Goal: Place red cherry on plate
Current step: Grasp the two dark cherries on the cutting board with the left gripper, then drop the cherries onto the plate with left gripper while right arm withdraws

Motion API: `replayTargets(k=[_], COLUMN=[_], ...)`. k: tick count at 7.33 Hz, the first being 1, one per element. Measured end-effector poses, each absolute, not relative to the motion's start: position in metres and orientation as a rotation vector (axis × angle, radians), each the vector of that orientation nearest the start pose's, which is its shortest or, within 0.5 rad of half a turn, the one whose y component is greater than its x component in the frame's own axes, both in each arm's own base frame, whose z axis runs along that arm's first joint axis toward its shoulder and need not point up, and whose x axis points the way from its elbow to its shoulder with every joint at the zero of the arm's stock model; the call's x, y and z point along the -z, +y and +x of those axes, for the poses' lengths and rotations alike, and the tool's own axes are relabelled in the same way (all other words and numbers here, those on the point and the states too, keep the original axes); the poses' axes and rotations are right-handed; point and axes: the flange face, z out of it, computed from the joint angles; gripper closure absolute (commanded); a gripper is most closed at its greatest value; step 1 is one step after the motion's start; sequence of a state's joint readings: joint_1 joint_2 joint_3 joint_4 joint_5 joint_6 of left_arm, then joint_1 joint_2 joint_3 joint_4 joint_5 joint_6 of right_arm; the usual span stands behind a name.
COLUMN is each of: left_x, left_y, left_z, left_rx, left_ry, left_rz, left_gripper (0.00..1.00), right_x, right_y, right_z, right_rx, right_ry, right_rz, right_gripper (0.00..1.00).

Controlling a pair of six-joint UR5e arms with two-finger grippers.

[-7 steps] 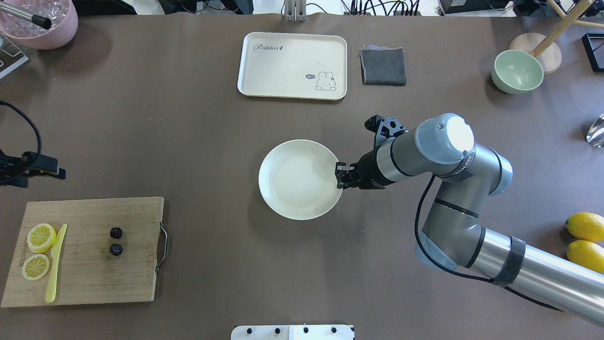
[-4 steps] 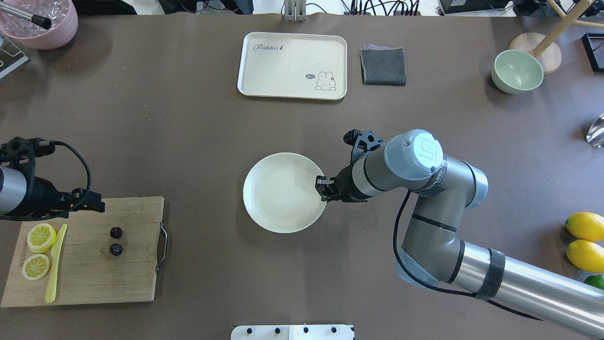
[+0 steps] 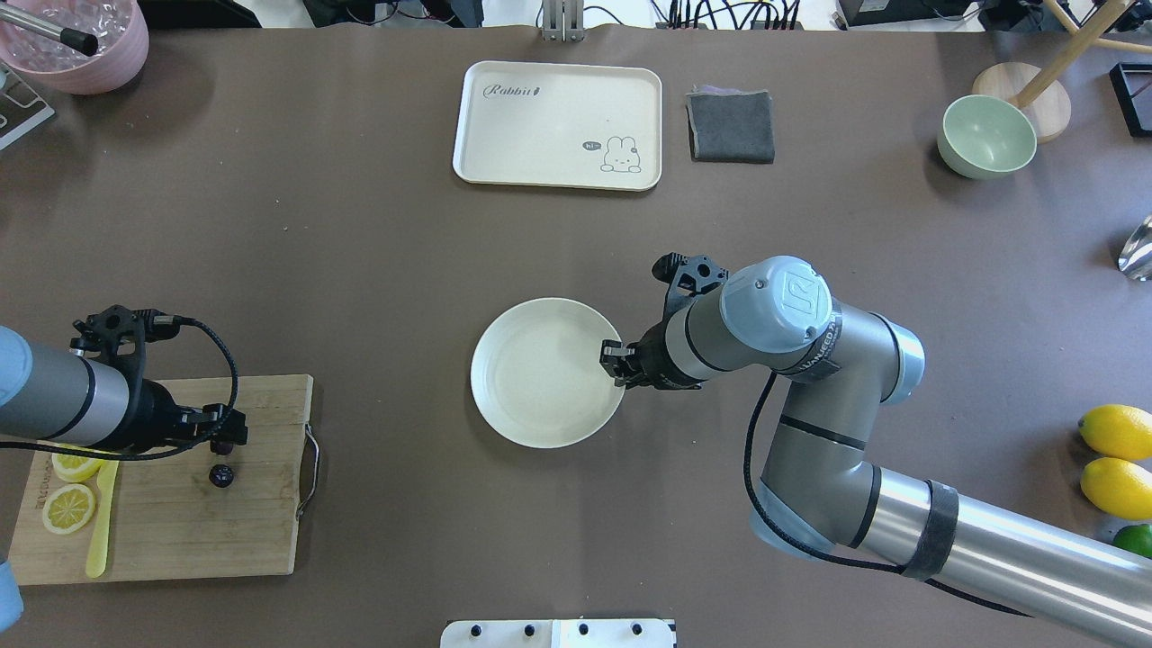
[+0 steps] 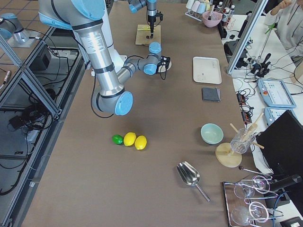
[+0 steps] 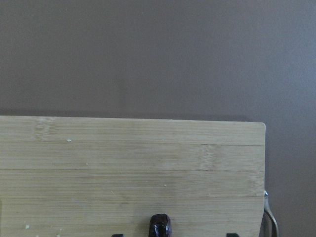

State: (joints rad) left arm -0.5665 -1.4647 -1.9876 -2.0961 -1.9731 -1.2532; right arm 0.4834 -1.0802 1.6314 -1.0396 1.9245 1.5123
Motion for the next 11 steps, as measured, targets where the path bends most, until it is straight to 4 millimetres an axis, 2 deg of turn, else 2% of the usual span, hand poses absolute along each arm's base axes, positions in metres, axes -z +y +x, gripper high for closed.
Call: replayTargets(k=[1,4,6,10,11], left_x=[-0.455,-0.462,-0.463,-0.444,-0.428], left_y=[-0.327,-0.329,-0.335,-0.337,-0.339], left_z=[0.346,0.354,0.364,0.356,0.357], left_rx=[0.055,0.045,0.044,0.048,0.046], left_ry=[0.903,0.891,0.891,0.926,0.953], left_rz=[0.009,0.005,0.005,0.019,0.032], left_gripper=[0.46,0.53,1.00,1.00,1.00], right_x=[-0.287,-0.293,-0.302,-0.304,-0.307], right_y=[-0.401,-0.431,-0.447,-0.460,-0.463], right_z=[-0.538,-0.509,-0.489,-0.472,-0.461], right_rx=[-0.202,-0.241,-0.254,-0.263,-0.269], right_ry=[-1.116,-1.114,-1.112,-1.119,-1.122], right_rz=[-0.005,0.018,0.003,-0.011,-0.015], right_gripper=[0.00,0.00,0.00,0.00,0.00])
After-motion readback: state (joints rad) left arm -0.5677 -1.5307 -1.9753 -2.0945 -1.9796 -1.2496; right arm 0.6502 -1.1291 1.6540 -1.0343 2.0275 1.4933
